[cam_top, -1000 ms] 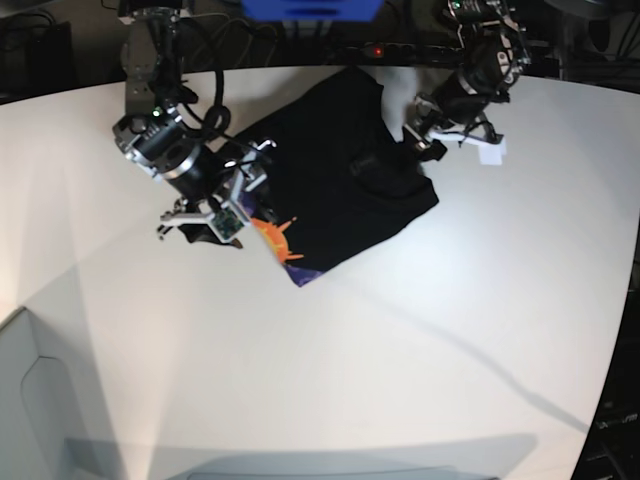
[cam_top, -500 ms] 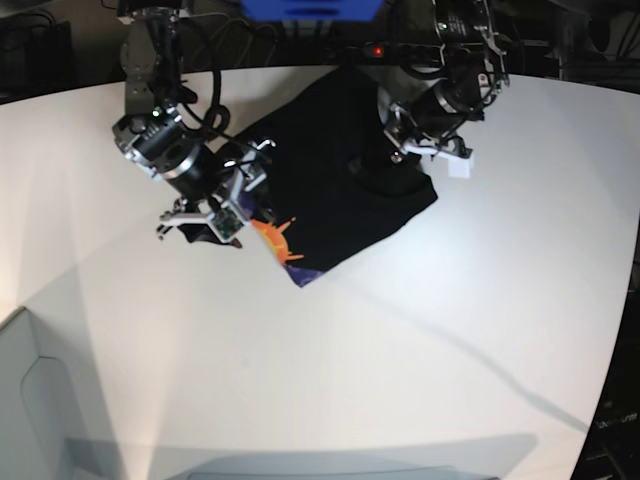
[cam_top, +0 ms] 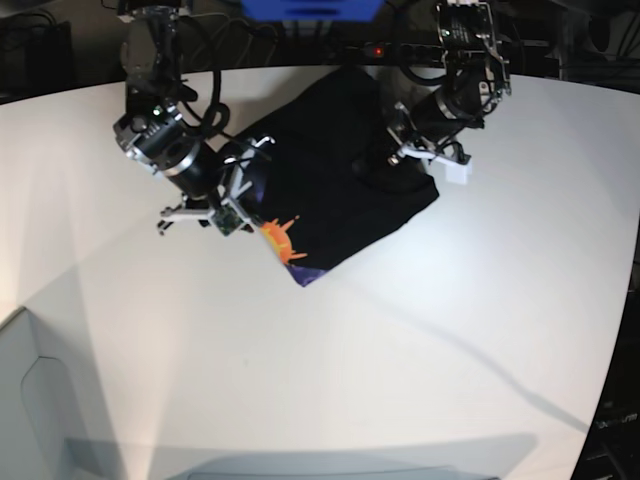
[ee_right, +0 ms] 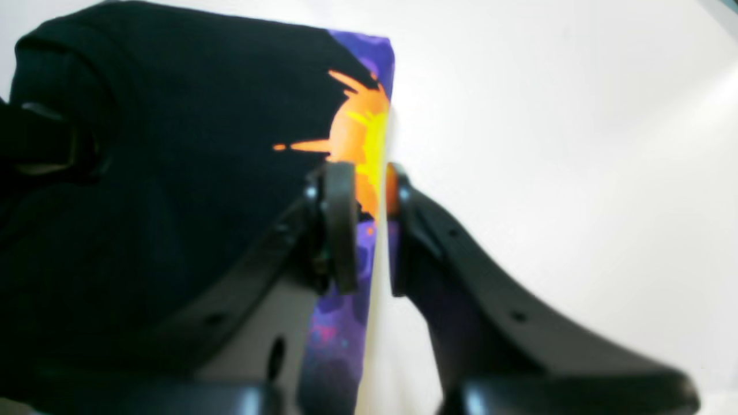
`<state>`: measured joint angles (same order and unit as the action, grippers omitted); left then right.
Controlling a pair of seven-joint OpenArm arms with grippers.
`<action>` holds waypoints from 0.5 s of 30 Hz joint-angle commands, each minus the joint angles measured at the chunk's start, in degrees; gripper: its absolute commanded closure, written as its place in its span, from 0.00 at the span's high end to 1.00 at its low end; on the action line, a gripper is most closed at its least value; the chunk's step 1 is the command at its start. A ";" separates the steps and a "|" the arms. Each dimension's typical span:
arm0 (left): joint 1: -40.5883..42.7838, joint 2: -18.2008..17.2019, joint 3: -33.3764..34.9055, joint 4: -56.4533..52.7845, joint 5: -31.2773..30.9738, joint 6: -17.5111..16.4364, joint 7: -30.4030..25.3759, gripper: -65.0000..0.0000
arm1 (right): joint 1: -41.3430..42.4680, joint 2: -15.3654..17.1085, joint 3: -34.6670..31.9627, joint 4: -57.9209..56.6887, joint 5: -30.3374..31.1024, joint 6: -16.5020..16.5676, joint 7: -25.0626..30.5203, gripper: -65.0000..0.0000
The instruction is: Fold the T-shirt properly
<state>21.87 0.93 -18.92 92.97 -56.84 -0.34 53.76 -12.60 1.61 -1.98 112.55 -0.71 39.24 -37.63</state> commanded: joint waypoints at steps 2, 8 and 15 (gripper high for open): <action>-0.73 -0.27 0.06 0.17 0.18 0.56 -0.26 0.00 | -0.72 0.02 -0.18 0.37 0.93 0.76 1.71 0.06; -1.69 -1.06 1.11 0.17 4.84 0.56 -0.35 0.00 | -1.07 0.11 -0.18 -6.31 1.02 0.76 2.15 0.03; -2.13 -1.15 1.03 0.17 5.98 0.56 -0.35 0.00 | -1.16 3.89 0.18 -14.49 0.93 0.76 10.77 0.03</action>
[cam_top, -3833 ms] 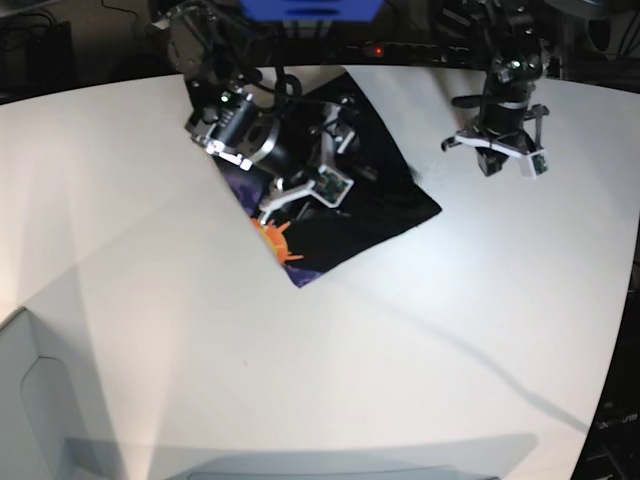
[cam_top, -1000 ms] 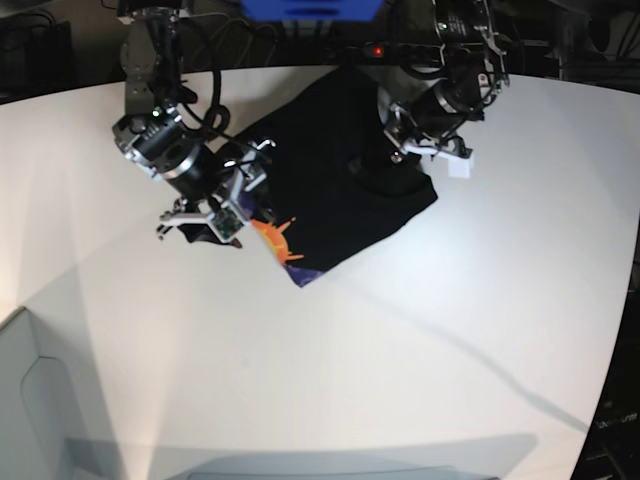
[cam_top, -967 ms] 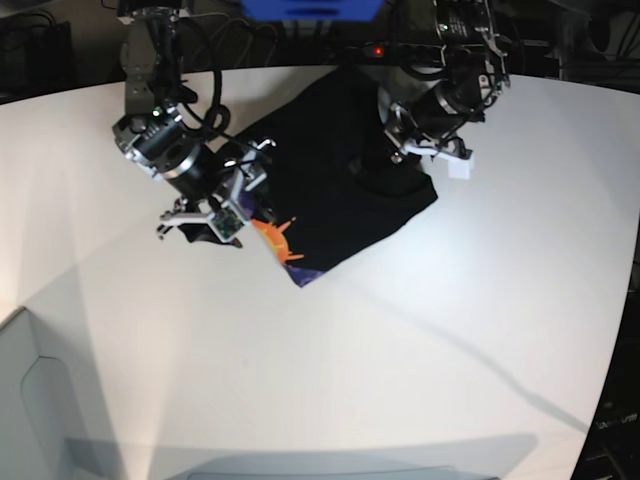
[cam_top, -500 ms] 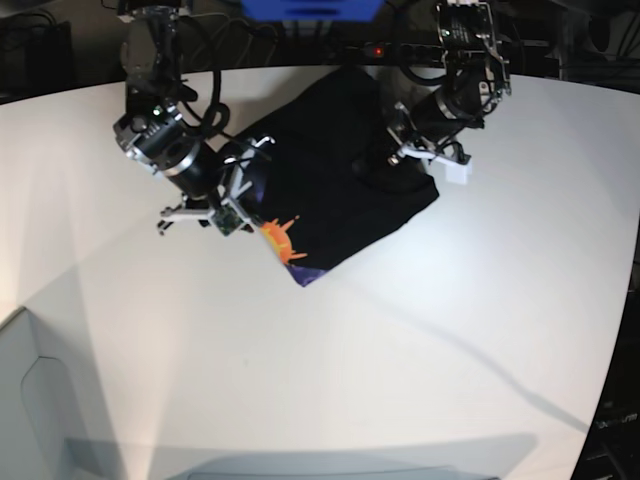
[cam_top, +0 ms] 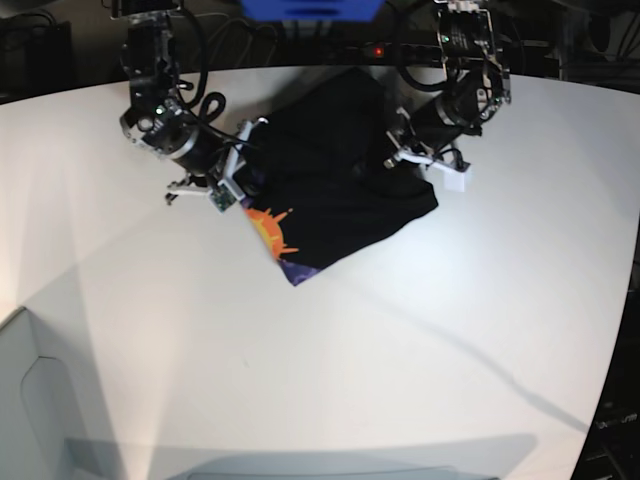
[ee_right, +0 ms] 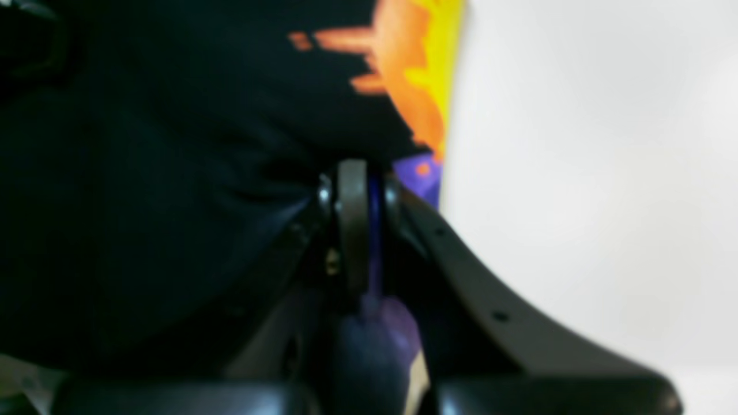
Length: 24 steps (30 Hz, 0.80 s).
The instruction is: Fold the T-shirt properly
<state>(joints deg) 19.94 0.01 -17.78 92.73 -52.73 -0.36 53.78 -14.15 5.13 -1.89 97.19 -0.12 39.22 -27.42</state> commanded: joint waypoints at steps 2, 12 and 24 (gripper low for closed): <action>-1.09 -0.93 -0.11 0.41 1.87 0.58 -0.37 0.00 | 0.39 0.72 1.58 0.26 0.43 0.78 0.91 0.03; -5.92 -4.54 1.91 -1.43 1.96 0.58 0.24 0.00 | 0.39 -1.21 9.85 11.34 0.43 0.78 0.65 0.03; -32.74 -19.57 33.56 -15.06 1.96 0.58 -0.37 0.00 | 0.57 -3.94 23.91 12.40 0.43 0.78 0.56 0.03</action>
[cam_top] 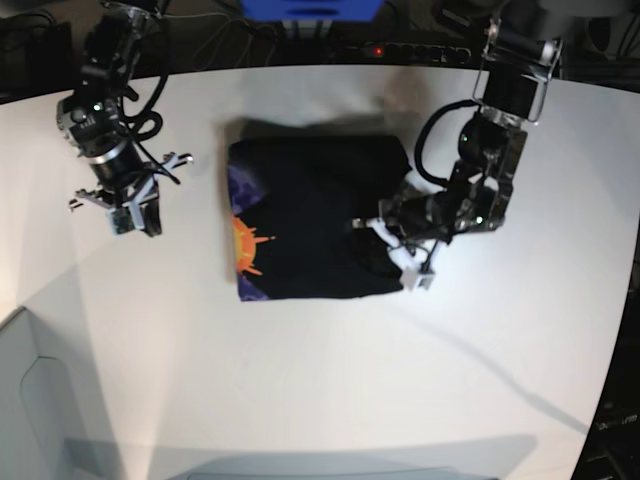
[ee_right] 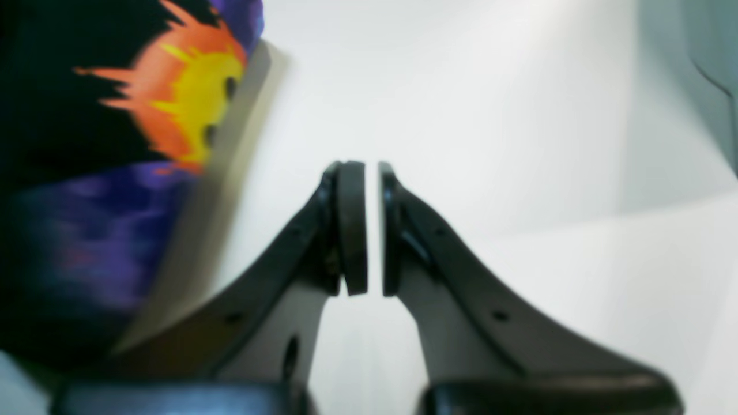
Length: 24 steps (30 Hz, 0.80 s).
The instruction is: Fold the T-shirt properly
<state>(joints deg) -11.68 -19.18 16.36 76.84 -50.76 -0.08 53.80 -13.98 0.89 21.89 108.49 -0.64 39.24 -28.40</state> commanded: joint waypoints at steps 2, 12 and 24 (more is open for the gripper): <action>-7.00 -1.00 5.66 -1.37 -0.01 0.21 -0.48 0.00 | 0.40 0.30 2.59 1.10 0.95 0.76 1.55 0.03; -26.16 7.00 41.35 -7.26 24.35 -1.29 -0.57 0.00 | -0.04 -1.02 13.93 1.10 0.95 0.76 1.55 0.03; -26.25 18.96 55.07 -13.32 60.92 -22.30 -16.57 0.00 | -0.22 -4.89 24.84 1.18 0.95 0.76 1.55 0.03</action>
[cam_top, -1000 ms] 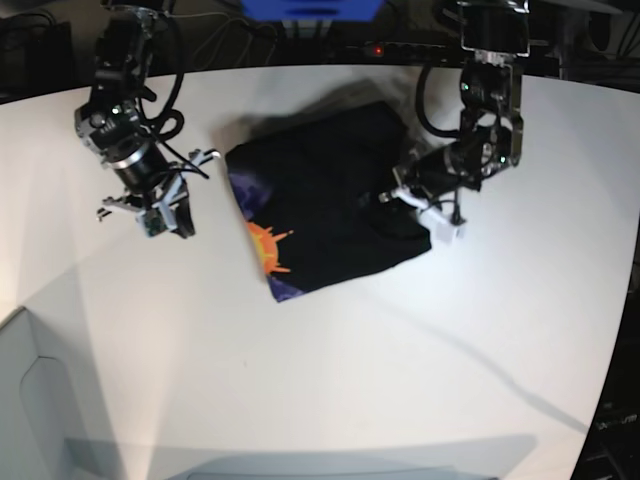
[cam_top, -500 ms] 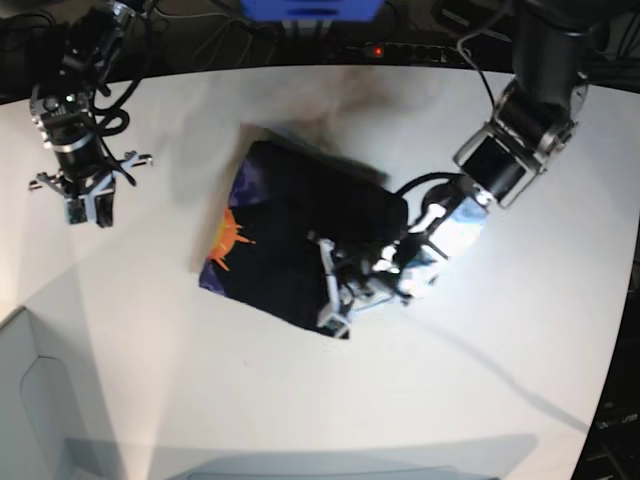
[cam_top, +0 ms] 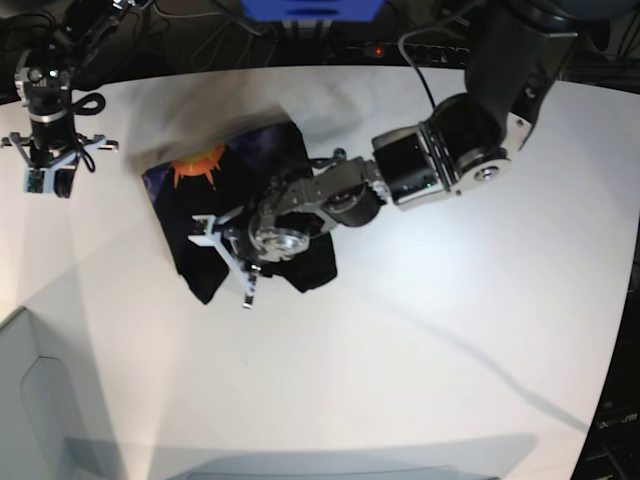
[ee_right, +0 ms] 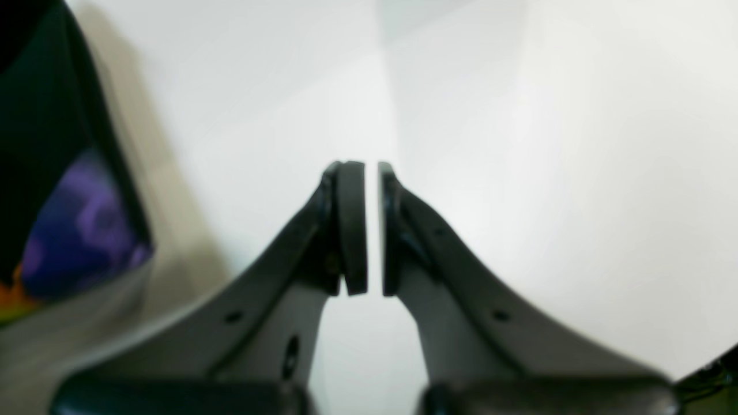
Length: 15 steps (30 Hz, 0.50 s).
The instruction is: Fold the T-shirt properly
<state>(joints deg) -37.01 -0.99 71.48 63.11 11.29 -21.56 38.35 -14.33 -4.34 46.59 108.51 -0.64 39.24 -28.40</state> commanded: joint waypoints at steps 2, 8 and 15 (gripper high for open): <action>-1.01 2.36 0.91 -0.91 0.89 -1.25 -2.35 0.00 | 0.13 -0.10 0.93 1.16 0.95 0.76 1.55 0.03; -1.27 6.75 1.18 -2.14 3.61 -1.34 -1.82 0.00 | -1.54 -0.45 0.66 1.16 0.95 0.76 1.55 0.03; -1.36 8.42 1.00 -2.14 8.80 -1.52 -1.56 0.19 | -1.63 -0.45 0.66 1.16 0.95 0.76 1.55 0.03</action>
<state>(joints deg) -36.86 6.57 73.01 60.31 19.09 -23.81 36.88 -15.97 -5.37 47.09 108.51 -0.64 39.24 -28.25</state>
